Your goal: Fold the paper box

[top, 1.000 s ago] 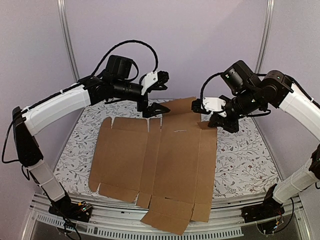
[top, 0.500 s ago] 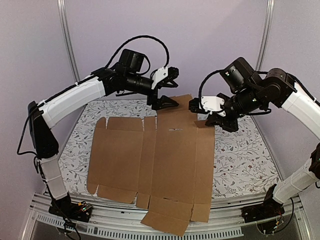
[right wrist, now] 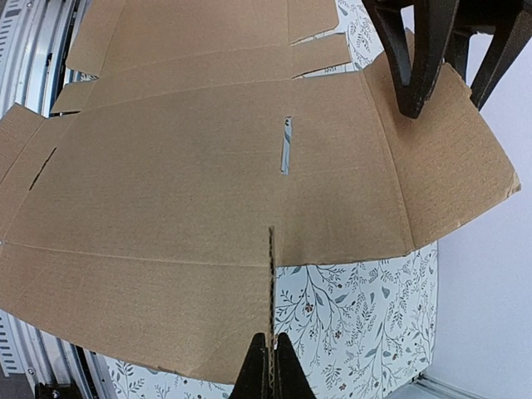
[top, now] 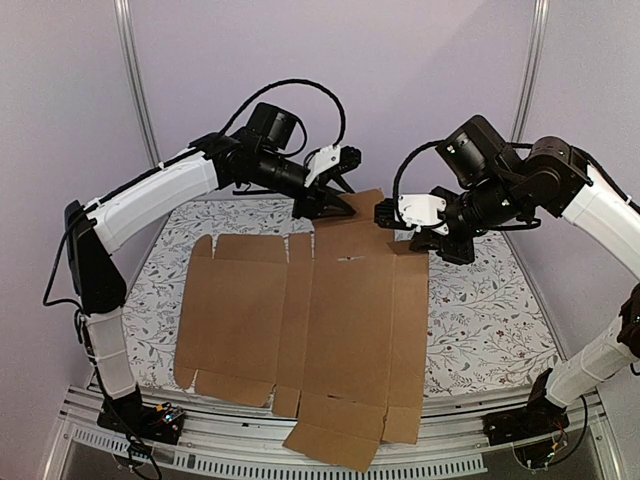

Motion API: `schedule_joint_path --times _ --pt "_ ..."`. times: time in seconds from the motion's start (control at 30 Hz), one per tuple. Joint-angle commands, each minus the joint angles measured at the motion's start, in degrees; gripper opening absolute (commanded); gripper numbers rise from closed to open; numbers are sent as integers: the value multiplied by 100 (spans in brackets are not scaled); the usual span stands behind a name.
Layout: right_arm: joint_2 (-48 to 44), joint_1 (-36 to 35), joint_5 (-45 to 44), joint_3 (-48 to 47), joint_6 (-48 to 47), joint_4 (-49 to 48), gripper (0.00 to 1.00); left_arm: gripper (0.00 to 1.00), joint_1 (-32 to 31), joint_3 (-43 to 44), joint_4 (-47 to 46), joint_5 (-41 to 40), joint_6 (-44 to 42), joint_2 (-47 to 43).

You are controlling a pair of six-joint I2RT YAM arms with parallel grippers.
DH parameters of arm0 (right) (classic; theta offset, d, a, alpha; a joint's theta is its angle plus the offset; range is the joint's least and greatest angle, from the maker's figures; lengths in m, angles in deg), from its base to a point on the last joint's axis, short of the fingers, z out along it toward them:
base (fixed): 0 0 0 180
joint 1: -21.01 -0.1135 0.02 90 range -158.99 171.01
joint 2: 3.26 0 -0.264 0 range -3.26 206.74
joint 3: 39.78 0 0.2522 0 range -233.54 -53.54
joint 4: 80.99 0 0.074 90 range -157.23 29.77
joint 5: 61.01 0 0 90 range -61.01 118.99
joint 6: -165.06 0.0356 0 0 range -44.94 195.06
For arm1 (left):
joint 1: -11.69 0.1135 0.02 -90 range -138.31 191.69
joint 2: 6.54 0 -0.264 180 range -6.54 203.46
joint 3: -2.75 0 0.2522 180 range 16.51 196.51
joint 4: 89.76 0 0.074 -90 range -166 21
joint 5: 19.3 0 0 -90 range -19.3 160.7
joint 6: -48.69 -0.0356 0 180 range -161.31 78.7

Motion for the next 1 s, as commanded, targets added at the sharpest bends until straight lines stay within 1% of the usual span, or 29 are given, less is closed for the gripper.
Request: schedule_joint_path --times 0.0,0.1,0.23,0.33,0.43,0.47,0.53,0.6,0.67,0.77,0.83,0.97 --pt "49 -75 -69 -140 -2 -69 0 33 -26 159 248 -33 -83 68" --pt "57 -99 -85 -141 25 -88 0 22 -26 156 265 -58 -95 68" --pt "67 -116 -141 -141 60 -101 0 12 -26 172 281 -132 -101 46" --pt "52 -114 -167 -139 110 -125 0 0 -26 165 290 -217 -119 5" --pt "34 -122 -232 -141 201 -183 0 0 -26 156 281 -281 -119 -56" --pt "32 -117 -284 -134 242 -223 2 0 -26 156 275 -326 -119 -74" --pt "24 -120 -475 -96 404 -355 9 0 -26 120 236 -453 -126 -116" --pt "-7 -91 -758 -32 600 -500 20 0 -17 20 141 -592 -128 -188" --pt "-70 34 -830 39 752 -631 31 0 7 -158 -33 -719 -117 -305" --pt "-257 287 -744 157 1058 -822 39 0 95 -535 -520 -894 60 -506" --pt "-428 421 -710 299 1283 -981 47 0 197 -748 -827 -870 249 -610" --pt "-820 684 -582 689 1789 -1390 58 0 408 -1232 -1605 -896 725 -808"
